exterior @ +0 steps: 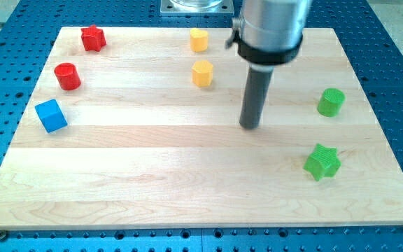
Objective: Push the yellow hexagon to the red circle
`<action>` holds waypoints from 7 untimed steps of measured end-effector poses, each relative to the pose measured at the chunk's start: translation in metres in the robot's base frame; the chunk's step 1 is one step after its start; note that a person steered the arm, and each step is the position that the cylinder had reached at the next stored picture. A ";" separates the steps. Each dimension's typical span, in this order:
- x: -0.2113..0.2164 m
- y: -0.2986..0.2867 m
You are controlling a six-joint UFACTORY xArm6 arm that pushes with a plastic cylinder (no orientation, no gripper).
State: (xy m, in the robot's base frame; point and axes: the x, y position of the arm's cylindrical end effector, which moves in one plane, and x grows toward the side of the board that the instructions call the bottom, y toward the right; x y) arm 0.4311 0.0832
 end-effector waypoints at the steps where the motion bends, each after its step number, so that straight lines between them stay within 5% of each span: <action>1: -0.069 -0.013; 3: -0.113 -0.042; 5: 0.028 -0.135; 7: -0.033 -0.133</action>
State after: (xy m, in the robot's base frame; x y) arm 0.3980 -0.0495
